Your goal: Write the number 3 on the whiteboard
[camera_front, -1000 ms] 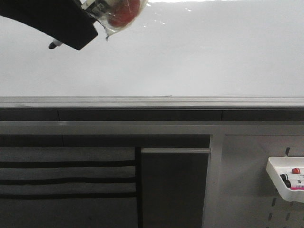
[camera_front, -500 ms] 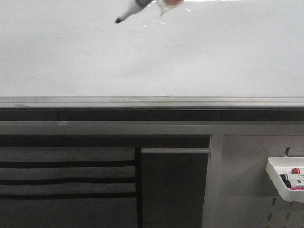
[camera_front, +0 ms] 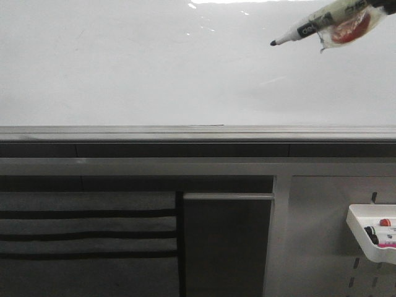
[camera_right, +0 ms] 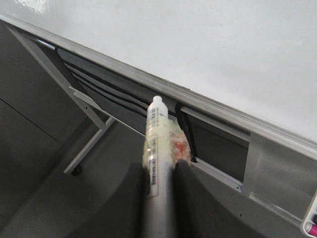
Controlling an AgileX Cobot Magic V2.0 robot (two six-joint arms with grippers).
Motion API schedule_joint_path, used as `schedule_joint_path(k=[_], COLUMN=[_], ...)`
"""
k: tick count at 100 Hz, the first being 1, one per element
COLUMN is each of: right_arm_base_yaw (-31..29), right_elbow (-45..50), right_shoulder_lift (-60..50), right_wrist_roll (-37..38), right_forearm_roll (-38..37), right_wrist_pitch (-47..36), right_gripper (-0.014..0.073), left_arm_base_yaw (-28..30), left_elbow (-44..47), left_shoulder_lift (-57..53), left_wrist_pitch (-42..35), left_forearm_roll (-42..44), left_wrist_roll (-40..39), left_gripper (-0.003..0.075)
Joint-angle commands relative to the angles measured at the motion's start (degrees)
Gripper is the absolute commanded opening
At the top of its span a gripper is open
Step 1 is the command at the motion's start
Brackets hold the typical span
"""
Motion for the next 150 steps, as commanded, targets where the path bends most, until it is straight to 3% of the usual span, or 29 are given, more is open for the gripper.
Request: schedule_joint_path(k=[1, 16, 50, 70, 116, 150], right_arm_base_yaw=[-0.39, -0.29, -0.29, 0.49, 0.72, -2.62], right_elbow=[-1.28, -3.65, -21.84, -28.8, -30.47, -30.47], right_shoulder_lift=[-0.34, 3.85, 20.3, 27.67, 32.89, 32.11], right_wrist_roll=[0.15, -0.24, -0.53, -0.8, -1.95, -0.66], right_forearm_roll=[2.64, 2.75, 1.85, -0.49, -1.55, -3.21], right_wrist_pitch=[-3.17, -2.7, 4.14, 3.32, -3.76, -1.08], right_gripper=[-0.0039, -0.0039, -0.0039, -0.0039, -0.0039, -0.0039], left_arm_base_yaw=[0.17, 0.17, 0.17, 0.17, 0.17, 0.17], left_elbow=[-1.4, -1.4, -1.4, -1.4, -1.4, -1.4], left_shoulder_lift=[-0.02, -0.02, -0.02, -0.02, -0.02, -0.02], left_wrist_pitch=[-4.7, -4.6, -4.6, -4.6, -4.6, -4.71], left_forearm_roll=[-0.9, -0.9, -0.9, -0.9, -0.9, -0.9], left_wrist_roll=[-0.72, -0.72, -0.72, -0.72, -0.72, -0.72], left_gripper=[0.0419, 0.0419, 0.0419, 0.0419, 0.0419, 0.0419])
